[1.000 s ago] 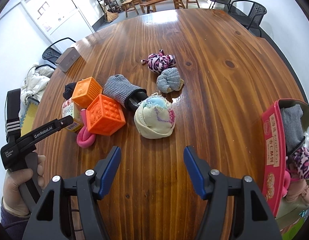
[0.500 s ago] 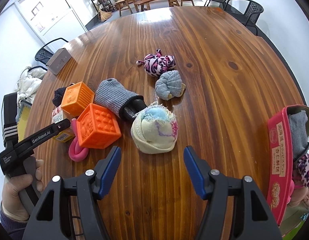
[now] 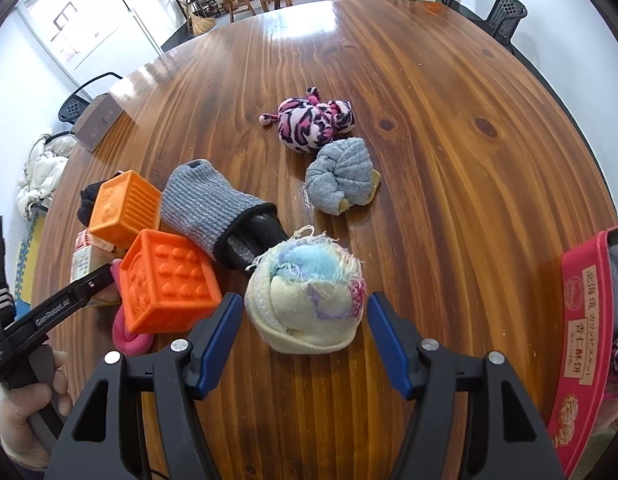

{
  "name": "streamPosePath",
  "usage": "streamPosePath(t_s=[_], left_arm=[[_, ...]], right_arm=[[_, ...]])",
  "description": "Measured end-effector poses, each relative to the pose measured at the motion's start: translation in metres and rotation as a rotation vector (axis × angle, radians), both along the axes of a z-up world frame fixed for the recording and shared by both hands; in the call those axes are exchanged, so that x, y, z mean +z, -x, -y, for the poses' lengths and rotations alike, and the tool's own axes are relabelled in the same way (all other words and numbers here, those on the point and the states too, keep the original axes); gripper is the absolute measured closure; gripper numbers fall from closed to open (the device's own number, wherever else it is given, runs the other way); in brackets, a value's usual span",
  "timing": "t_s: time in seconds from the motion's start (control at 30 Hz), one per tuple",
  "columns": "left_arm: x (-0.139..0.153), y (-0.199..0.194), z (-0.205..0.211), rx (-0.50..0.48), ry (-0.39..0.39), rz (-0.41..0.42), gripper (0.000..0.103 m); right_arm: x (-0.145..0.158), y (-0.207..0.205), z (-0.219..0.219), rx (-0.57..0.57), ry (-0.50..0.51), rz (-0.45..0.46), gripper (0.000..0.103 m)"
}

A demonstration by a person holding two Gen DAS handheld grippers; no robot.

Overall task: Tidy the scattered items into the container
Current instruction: 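Grasp the white medicine box with the left tool while the right tool grasps the pastel yarn ball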

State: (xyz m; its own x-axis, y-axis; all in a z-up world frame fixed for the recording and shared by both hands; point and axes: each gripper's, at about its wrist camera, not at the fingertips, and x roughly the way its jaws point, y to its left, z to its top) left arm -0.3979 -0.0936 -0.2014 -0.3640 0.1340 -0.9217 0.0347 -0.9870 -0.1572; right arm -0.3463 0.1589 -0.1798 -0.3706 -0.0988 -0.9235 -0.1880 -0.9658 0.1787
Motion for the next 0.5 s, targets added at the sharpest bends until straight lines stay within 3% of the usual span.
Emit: streamPosePath(t_s=[0.03,0.2,0.5], left_arm=[[0.001,0.000,0.000,-0.004,0.006,-0.006,0.037],[0.001,-0.002,0.000,-0.025,0.004,-0.010,0.053],[0.006,-0.011,-0.008,-0.058,0.009,-0.018,0.057]], right_arm=[[-0.003,0.002,-0.001,-0.001,0.004,0.003,0.034],[-0.009,0.009,0.002,0.014,-0.010,-0.002,0.034],[-0.007,0.007,0.007,0.044,-0.024,-0.026,0.040]])
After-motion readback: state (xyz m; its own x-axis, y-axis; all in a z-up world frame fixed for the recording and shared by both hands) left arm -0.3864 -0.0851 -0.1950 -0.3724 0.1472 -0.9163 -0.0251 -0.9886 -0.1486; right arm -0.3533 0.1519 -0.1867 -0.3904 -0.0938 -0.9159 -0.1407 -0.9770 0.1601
